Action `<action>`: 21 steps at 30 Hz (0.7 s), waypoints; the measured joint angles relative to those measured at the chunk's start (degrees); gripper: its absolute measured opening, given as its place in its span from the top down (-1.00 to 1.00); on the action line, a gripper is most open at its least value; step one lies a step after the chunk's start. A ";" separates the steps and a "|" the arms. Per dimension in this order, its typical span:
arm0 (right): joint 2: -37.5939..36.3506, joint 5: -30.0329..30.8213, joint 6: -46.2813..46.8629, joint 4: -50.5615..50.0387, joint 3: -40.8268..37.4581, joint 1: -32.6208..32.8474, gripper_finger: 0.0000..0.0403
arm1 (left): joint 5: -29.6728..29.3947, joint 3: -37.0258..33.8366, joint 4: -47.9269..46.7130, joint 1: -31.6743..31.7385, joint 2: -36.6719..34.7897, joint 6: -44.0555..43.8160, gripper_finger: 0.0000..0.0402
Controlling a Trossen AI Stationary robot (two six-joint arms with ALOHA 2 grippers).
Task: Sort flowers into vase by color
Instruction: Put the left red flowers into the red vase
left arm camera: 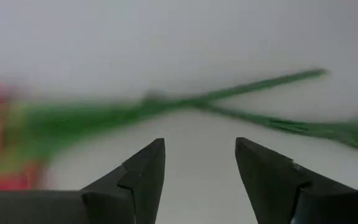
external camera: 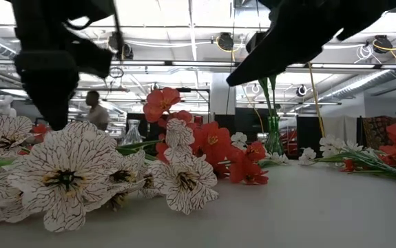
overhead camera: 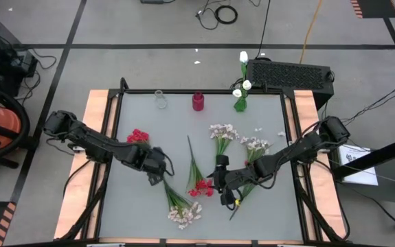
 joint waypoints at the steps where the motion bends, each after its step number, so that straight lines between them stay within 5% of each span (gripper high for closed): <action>1: 0.30 0.04 -0.21 0.30 0.00 -0.43 0.21 | -1.50 -0.04 -0.89 -0.36 0.02 -5.70 0.00; 6: 0.68 -0.03 -1.25 2.34 -0.01 -1.94 0.21 | -6.48 -0.04 -0.98 -0.50 0.00 -17.24 0.00; 13: 0.51 -0.15 -2.85 3.03 0.00 -2.97 0.21 | -7.35 -0.04 -3.89 0.33 0.21 -41.59 0.00; 21: 0.51 -0.28 -3.74 5.20 0.00 -2.95 0.21 | -7.42 -2.53 -3.82 0.52 0.22 -57.06 0.00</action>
